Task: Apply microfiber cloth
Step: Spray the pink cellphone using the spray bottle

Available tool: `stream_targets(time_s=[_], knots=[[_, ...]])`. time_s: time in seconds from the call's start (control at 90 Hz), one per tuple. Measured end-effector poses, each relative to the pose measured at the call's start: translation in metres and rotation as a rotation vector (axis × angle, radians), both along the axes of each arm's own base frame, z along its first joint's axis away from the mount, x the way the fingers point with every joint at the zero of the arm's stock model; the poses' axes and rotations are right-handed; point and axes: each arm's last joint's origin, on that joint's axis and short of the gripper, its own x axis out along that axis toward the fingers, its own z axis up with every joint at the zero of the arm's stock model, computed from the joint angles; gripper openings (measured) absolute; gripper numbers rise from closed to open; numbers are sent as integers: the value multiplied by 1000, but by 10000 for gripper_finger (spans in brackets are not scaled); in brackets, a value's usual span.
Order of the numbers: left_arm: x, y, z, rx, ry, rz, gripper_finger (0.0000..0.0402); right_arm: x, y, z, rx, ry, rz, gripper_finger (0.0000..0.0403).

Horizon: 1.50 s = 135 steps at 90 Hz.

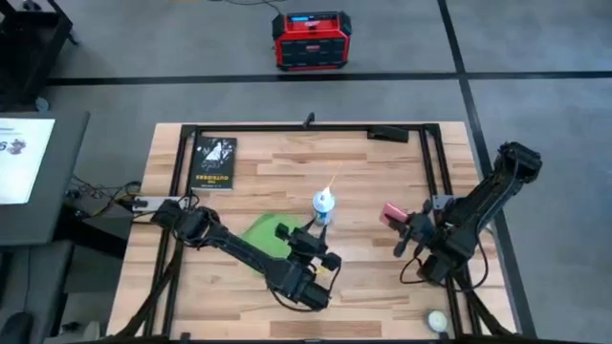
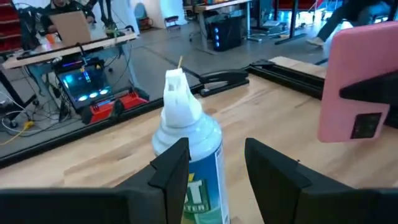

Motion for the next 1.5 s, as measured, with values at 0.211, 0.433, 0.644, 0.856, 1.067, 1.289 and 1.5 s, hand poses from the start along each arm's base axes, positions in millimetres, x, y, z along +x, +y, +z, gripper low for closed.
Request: stream_targets(time_s=[0.211,0.433,0.644,0.856,1.067,1.289,1.5], knots=[[17,-3,1,4,44,-43,134,0,0,0,0,-1,-1,12],[35,-6,7,-10,89,-118,134,0,0,0,-2,-3,-1,12],[60,-13,21,-60,113,-344,134,0,0,0,-1,-4,-1,12],[80,-28,52,3,-22,-729,134,1,1,0,12,-13,0,12],[83,-31,80,184,-185,-822,134,0,3,0,16,-16,10,12],[84,-5,96,262,-126,-716,134,-1,4,0,19,-17,17,12],[91,40,89,110,-3,-676,134,-1,4,0,21,-14,17,12]])
